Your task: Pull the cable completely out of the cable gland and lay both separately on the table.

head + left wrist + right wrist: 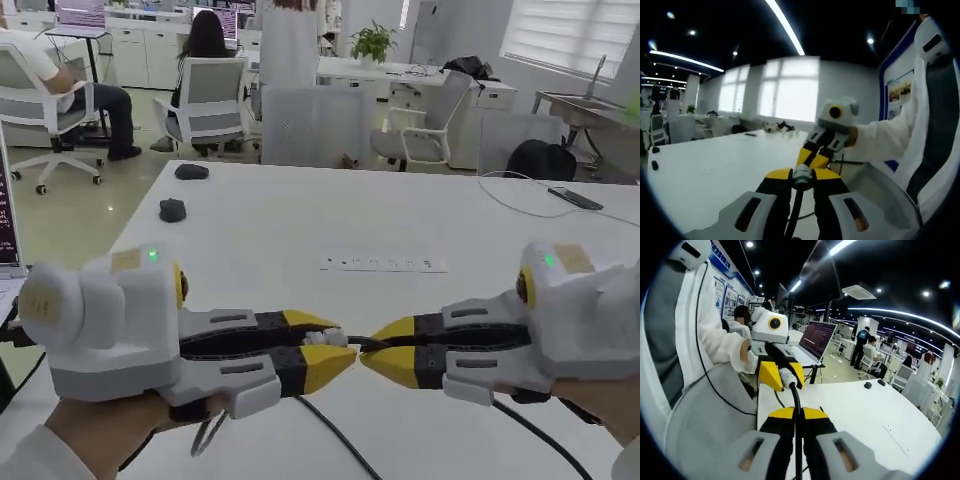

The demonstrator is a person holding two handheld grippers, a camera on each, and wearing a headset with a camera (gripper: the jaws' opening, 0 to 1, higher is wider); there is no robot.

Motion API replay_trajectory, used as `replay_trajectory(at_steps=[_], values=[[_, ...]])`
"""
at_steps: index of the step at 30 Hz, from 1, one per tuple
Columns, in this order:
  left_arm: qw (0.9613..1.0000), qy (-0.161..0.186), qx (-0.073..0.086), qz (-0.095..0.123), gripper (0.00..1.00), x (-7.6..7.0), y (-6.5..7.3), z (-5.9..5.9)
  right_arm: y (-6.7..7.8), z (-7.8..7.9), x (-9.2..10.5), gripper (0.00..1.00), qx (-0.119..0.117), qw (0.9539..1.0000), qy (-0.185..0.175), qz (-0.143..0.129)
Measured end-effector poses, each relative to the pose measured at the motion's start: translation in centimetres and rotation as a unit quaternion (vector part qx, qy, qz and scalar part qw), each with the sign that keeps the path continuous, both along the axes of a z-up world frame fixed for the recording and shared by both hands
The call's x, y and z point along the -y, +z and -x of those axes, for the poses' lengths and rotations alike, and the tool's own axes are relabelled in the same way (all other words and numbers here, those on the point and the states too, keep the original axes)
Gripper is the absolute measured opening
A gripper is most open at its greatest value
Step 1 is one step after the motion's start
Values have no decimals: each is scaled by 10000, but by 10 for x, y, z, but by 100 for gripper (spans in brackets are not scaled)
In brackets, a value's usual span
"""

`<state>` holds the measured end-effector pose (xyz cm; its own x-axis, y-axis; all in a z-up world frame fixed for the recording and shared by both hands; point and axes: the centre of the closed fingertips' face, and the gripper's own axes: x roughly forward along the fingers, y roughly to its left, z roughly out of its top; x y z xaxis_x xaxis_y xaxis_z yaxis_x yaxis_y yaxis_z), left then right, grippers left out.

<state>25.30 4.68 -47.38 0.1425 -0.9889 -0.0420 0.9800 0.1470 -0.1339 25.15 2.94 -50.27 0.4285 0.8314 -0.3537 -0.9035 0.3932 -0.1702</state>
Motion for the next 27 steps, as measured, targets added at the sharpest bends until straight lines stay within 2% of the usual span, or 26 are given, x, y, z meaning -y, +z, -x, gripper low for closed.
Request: replay_trajectory(at_steps=[4,5,7,8,11,19,27], values=[[10000,49,-66,50,16,-4,2,-3,-6,-3,9,2,-50,9999,-131,74],[9999,62,-129,65,16,-5,2,-4,-8,-3,12,2,-63,9998,-165,108],[9997,90,-201,88,16,-7,2,-5,-17,-5,19,2,-91,9992,-249,282],[9997,106,-204,97,16,-8,3,-5,-25,-6,25,2,-102,9984,-310,462],[9996,148,-199,100,16,-11,3,-6,-39,-8,36,2,-198,9966,-445,662],[9997,170,-187,65,16,-13,3,-4,-52,-6,42,2,-297,9962,-499,642],[9999,119,-80,-28,16,-11,2,0,-54,-5,43,3,-389,9958,-509,647]])
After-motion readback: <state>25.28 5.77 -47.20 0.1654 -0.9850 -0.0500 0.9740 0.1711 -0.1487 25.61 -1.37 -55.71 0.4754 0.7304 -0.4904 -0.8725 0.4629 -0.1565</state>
